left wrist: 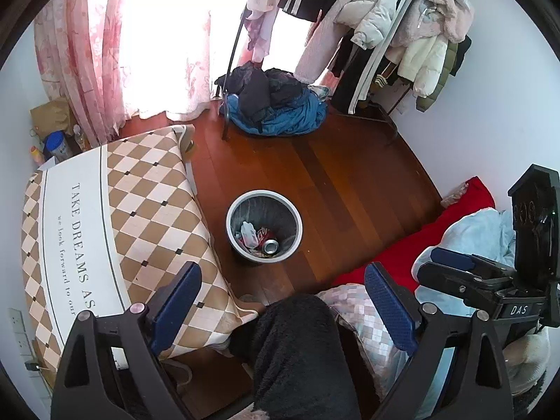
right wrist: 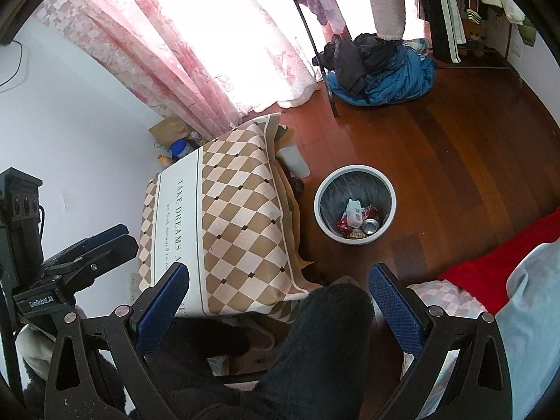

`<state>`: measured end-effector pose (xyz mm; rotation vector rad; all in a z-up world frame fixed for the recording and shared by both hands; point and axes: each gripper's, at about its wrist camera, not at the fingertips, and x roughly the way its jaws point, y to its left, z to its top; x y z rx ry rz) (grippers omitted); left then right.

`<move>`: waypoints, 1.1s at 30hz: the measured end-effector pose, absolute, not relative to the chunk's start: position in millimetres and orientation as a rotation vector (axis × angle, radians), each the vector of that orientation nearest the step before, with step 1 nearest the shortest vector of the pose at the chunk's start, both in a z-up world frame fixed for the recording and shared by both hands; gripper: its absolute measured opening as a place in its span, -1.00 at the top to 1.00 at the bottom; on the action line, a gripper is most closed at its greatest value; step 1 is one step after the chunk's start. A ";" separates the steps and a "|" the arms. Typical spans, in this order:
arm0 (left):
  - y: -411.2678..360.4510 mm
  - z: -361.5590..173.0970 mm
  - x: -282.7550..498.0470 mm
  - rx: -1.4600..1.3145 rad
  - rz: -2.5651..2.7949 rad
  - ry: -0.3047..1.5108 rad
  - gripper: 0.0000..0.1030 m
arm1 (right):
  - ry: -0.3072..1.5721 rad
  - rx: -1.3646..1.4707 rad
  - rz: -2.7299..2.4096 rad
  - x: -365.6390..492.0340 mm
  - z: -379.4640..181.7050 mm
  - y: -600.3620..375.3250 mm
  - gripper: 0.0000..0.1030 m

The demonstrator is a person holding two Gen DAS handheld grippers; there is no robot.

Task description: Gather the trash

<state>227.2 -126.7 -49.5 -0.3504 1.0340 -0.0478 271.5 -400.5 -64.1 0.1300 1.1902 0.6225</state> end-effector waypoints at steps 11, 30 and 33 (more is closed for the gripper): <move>-127.1 -47.8 225.3 -0.354 -0.055 1.026 -1.00 | 1.200 0.107 0.639 272.0 -59.2 -399.8 -1.00; -133.5 -48.4 222.4 -0.331 -0.072 1.037 -1.00 | 1.185 0.071 0.618 269.0 -54.3 -401.9 -1.00; -135.1 -48.0 222.0 -0.322 -0.062 1.035 -1.00 | 1.167 0.040 0.599 269.2 -50.5 -405.5 -1.00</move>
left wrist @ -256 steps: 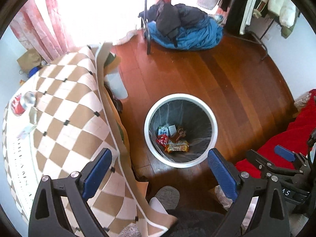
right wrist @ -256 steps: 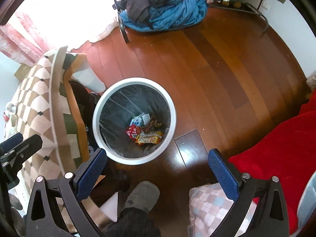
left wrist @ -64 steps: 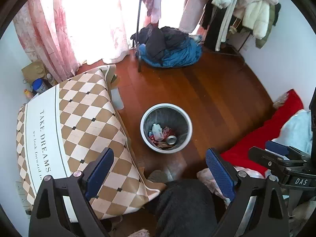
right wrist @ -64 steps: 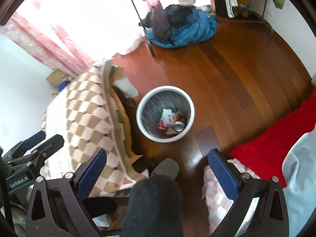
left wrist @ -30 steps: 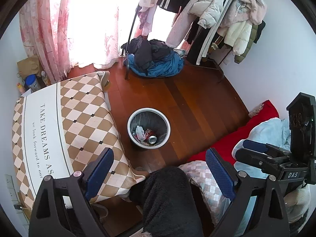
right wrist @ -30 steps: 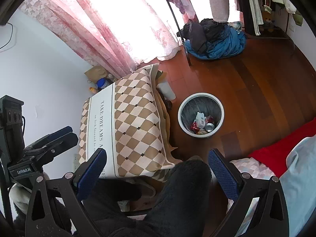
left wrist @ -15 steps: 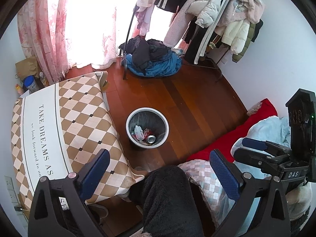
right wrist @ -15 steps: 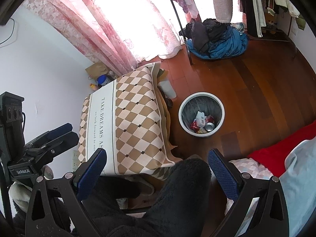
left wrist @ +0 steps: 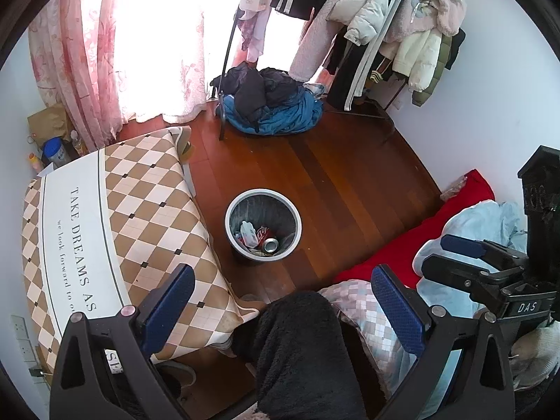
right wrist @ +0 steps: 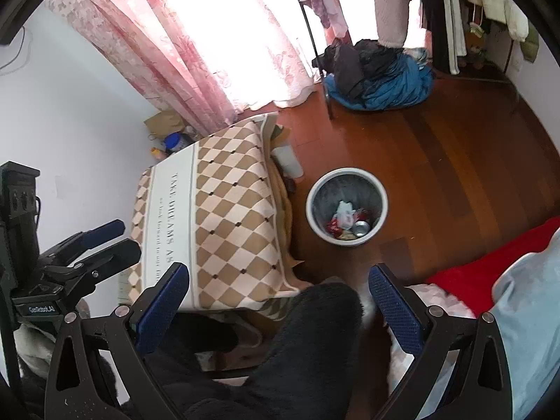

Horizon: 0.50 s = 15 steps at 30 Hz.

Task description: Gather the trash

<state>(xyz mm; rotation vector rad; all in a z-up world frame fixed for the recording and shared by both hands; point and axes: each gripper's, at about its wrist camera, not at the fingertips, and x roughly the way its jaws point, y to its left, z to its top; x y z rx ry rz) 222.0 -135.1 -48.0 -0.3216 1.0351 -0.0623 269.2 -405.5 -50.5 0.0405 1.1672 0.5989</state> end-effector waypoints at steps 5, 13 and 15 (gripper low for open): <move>-134.9 -47.9 222.1 -0.316 -0.057 1.030 -1.00 | 1.154 0.018 0.587 269.0 -47.5 -408.9 -1.00; -135.0 -47.4 221.8 -0.311 -0.056 1.029 -1.00 | 1.150 0.013 0.586 268.1 -46.4 -407.7 -1.00; -135.6 -47.3 221.7 -0.315 -0.055 1.028 -1.00 | 1.150 0.012 0.587 269.0 -46.3 -408.4 -1.00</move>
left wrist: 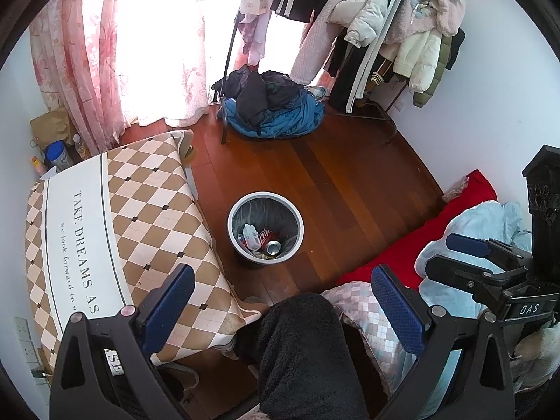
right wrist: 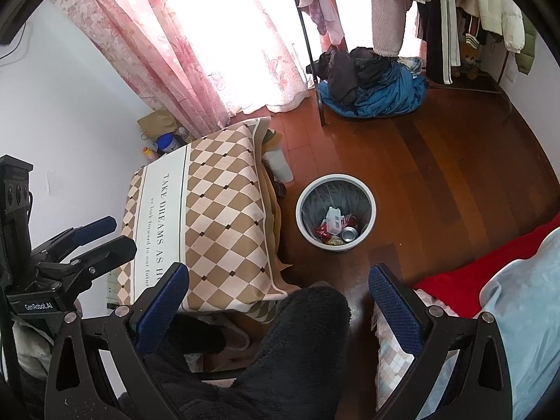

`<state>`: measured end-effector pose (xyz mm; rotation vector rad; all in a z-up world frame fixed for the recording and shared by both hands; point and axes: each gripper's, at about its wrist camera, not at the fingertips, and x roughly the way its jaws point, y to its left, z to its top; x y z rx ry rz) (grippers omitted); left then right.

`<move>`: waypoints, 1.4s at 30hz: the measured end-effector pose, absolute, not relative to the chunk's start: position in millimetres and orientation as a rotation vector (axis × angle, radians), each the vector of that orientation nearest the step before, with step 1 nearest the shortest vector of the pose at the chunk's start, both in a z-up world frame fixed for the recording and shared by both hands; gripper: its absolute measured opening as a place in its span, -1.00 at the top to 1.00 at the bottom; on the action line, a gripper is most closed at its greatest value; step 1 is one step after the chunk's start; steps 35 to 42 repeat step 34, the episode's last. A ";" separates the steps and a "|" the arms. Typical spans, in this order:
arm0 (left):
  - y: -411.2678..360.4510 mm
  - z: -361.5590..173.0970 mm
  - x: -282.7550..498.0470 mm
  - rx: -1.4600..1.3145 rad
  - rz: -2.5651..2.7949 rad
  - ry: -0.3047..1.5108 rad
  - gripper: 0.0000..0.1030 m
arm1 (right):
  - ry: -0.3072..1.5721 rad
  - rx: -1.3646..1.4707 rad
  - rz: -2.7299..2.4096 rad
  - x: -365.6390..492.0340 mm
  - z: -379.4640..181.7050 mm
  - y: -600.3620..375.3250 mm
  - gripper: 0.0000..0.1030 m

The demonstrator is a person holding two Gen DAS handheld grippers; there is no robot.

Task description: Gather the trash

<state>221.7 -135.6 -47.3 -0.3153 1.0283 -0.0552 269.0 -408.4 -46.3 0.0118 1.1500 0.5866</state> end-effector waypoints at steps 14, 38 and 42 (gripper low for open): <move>-136.3 -46.2 222.3 -0.316 -0.054 1.026 -1.00 | 1.150 0.010 0.584 267.2 -46.5 -406.5 -1.00; -136.4 -41.2 216.3 -0.310 -0.054 1.014 -1.00 | 1.148 0.011 0.576 263.0 -47.0 -400.0 -1.00; -136.4 -41.2 216.3 -0.310 -0.054 1.014 -1.00 | 1.148 0.011 0.576 263.0 -47.0 -400.0 -1.00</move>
